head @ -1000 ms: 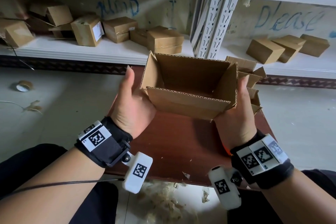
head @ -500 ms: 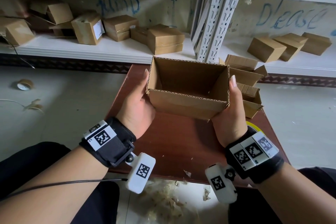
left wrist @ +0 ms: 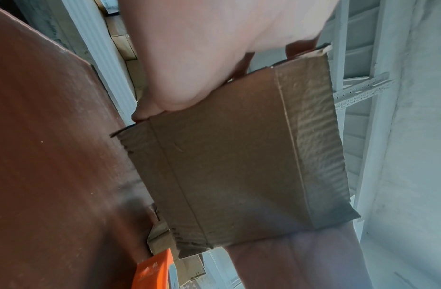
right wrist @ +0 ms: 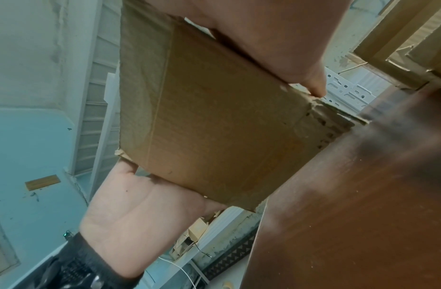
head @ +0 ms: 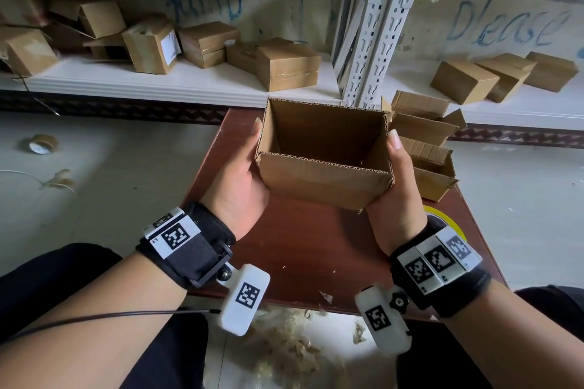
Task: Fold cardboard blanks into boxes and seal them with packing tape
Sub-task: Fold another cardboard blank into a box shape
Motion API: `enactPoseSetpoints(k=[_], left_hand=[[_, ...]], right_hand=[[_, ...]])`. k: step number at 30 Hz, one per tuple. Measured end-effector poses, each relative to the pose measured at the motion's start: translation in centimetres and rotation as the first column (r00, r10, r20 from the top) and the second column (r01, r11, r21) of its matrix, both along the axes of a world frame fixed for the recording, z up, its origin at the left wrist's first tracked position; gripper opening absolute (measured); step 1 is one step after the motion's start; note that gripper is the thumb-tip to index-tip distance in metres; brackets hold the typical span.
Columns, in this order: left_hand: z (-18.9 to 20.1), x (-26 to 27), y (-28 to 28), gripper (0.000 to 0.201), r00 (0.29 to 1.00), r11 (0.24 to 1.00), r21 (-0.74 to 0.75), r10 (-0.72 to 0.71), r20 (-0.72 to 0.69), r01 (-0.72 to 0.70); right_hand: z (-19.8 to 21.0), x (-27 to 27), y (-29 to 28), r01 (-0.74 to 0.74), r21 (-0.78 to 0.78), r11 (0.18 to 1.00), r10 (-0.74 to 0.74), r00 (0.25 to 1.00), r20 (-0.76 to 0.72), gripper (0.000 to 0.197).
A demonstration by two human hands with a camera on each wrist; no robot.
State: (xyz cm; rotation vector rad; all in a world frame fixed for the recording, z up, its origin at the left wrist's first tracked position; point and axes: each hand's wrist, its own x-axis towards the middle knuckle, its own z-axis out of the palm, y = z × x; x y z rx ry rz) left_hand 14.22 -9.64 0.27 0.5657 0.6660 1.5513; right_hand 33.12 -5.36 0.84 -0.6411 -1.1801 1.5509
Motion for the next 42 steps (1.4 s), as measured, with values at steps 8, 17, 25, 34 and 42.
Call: enactPoseSetpoints(k=[8, 17, 25, 34, 42], left_hand=[[-0.5, -0.4, 0.2, 0.053, 0.999, 1.000, -0.015, -0.006, -0.033, 0.006], [-1.0, 0.3, -0.6, 0.058, 0.962, 0.998, 0.024, 0.065, -0.265, -0.061], [-1.2, -0.4, -0.6, 0.073, 0.928, 0.997, 0.061, -0.015, -0.373, 0.040], [-0.5, -0.1, -0.3, 0.032, 0.989, 0.999, -0.013, 0.042, -0.139, -0.044], [-0.9, 0.3, 0.0, 0.060, 0.993, 1.000, 0.030, 0.007, -0.117, -0.004]], right_hand=[[-0.7, 0.1, 0.4, 0.017, -0.072, 0.997, -0.014, 0.999, 0.046, 0.065], [-1.3, 0.1, 1.8, 0.133, 0.004, 0.991, -0.133, 0.990, 0.049, 0.078], [-0.8, 0.3, 1.2, 0.029, -0.009, 1.000, -0.029, 0.998, 0.048, 0.051], [-1.3, 0.2, 1.3, 0.015, -0.009, 1.000, -0.015, 1.000, 0.005, 0.053], [-0.3, -0.1, 2.5, 0.034, -0.013, 0.999, -0.032, 0.992, 0.119, 0.044]])
